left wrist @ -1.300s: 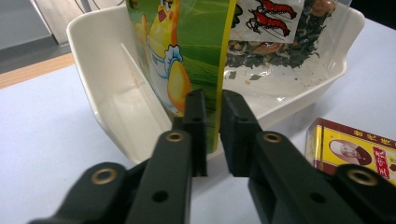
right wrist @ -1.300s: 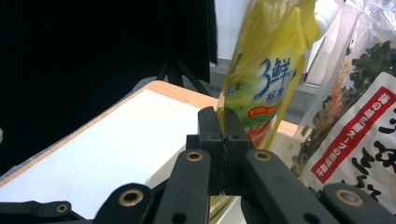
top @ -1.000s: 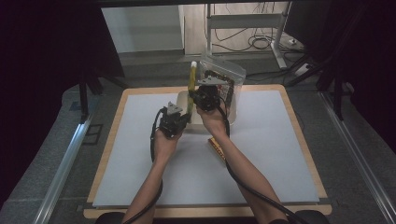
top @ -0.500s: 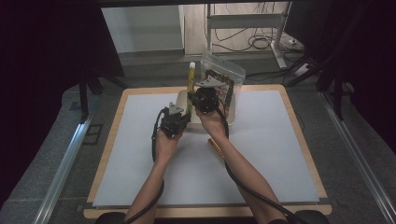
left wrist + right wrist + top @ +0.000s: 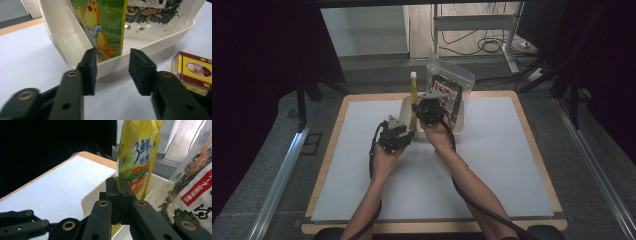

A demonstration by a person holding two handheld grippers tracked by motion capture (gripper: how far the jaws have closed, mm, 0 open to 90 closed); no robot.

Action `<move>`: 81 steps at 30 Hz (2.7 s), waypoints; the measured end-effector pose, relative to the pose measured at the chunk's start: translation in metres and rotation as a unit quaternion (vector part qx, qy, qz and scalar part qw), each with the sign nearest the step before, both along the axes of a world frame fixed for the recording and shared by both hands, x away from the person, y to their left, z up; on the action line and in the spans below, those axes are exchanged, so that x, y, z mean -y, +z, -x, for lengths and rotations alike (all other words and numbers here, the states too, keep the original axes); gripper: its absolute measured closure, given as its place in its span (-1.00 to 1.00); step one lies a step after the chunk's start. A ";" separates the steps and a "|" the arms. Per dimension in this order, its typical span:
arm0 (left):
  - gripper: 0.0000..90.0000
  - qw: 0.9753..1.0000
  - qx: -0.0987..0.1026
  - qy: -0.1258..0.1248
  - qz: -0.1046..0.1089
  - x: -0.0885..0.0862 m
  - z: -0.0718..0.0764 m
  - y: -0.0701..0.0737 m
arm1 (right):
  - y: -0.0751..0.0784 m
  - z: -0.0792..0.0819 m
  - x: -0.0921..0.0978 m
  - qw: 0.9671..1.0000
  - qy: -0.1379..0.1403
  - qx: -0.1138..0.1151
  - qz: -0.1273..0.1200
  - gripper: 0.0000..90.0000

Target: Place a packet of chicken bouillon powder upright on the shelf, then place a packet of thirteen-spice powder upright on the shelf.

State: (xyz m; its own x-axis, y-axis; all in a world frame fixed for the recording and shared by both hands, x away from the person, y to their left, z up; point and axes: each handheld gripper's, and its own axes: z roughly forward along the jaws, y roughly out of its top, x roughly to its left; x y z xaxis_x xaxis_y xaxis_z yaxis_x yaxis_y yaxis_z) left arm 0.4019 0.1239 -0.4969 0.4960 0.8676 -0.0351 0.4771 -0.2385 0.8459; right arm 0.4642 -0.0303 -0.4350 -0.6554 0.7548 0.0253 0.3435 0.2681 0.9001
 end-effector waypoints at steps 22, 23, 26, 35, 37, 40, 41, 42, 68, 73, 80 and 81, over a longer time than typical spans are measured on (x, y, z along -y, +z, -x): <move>-0.60 1.000 -0.006 -0.002 0.027 -0.014 0.013 0.004 | 0.006 0.022 0.028 0.998 0.050 -0.020 0.008 -0.17; -0.64 1.000 -0.006 -0.002 0.027 -0.014 0.013 0.004 | 0.006 0.022 0.028 0.998 0.050 -0.020 0.008 -0.17; -0.71 0.999 -0.013 -0.014 0.029 -0.015 0.020 0.004 | 0.007 0.030 0.034 0.997 0.065 -0.027 0.014 -0.27; -0.82 0.999 -0.017 -0.028 0.016 -0.017 0.041 0.000 | 0.001 0.049 0.048 0.994 0.101 -0.041 0.029 -0.56; -0.85 0.999 -0.013 -0.031 0.009 -0.017 0.047 -0.001 | -0.001 0.052 0.052 0.993 0.107 -0.046 0.033 -0.60; -0.88 0.999 -0.004 -0.034 0.000 -0.018 0.055 -0.003 | -0.006 0.057 0.058 0.992 0.112 -0.047 0.043 -0.68; -0.89 0.999 -0.002 -0.035 -0.002 -0.018 0.057 -0.004 | -0.007 0.058 0.060 0.991 0.112 -0.049 0.044 -0.69; -0.90 0.999 0.001 -0.036 -0.004 -0.018 0.060 -0.005 | -0.009 0.060 0.062 0.991 0.113 -0.049 0.047 -0.71; -0.99 0.998 0.026 -0.061 -0.021 -0.033 0.114 -0.019 | -0.043 0.094 0.122 0.989 0.116 -0.068 0.061 -0.85; -0.98 0.998 0.030 -0.055 -0.011 -0.034 0.113 -0.020 | -0.047 0.096 0.129 0.990 0.106 -0.065 0.069 -0.85; -0.98 0.998 0.032 -0.058 -0.023 -0.033 0.113 -0.020 | -0.051 0.093 0.133 0.990 0.097 -0.064 0.076 -0.86; -0.98 0.998 0.032 -0.058 -0.022 -0.033 0.113 -0.021 | -0.051 0.092 0.134 0.990 0.096 -0.065 0.077 -0.86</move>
State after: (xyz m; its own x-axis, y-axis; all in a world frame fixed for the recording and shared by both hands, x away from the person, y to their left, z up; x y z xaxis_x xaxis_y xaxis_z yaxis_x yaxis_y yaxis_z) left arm 0.2884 0.1568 -0.5175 0.5933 0.8041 0.0366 0.3902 -0.3270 0.8607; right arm 0.3721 -0.1641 -0.4861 -0.7855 0.6187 0.0136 0.3842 0.4704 0.7944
